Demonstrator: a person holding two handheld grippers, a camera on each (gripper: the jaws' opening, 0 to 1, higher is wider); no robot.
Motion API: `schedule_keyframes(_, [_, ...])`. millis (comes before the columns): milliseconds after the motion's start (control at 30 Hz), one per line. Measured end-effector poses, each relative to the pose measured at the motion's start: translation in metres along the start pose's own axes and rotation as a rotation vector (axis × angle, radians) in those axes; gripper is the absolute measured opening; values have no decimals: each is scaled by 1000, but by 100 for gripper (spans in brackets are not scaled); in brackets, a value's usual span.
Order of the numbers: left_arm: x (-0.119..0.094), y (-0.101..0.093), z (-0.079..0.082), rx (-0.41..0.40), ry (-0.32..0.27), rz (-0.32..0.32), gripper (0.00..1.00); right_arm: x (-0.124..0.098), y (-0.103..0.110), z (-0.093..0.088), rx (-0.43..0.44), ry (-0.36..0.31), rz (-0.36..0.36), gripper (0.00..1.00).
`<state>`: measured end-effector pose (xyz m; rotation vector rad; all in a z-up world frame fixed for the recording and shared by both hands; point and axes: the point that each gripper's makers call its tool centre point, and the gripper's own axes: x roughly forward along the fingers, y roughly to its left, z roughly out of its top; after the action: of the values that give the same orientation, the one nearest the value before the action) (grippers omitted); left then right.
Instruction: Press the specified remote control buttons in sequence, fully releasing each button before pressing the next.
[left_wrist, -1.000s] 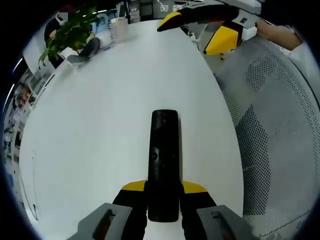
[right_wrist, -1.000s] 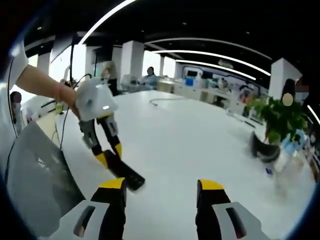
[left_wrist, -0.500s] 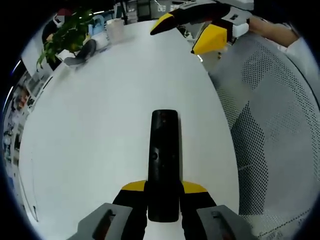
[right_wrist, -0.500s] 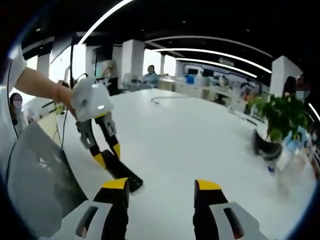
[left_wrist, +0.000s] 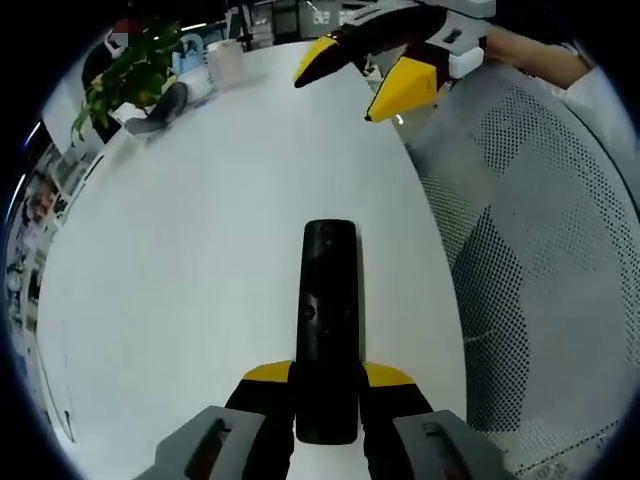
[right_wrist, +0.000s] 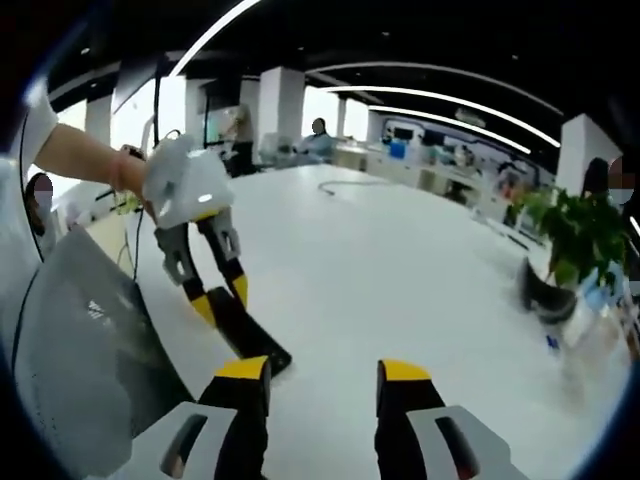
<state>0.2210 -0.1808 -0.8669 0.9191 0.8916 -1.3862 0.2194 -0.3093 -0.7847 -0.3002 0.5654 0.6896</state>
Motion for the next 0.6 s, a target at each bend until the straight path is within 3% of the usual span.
schedule_keyframes(600, [0, -16, 2, -32, -37, 12, 24, 1, 8, -2, -34, 16, 37, 29])
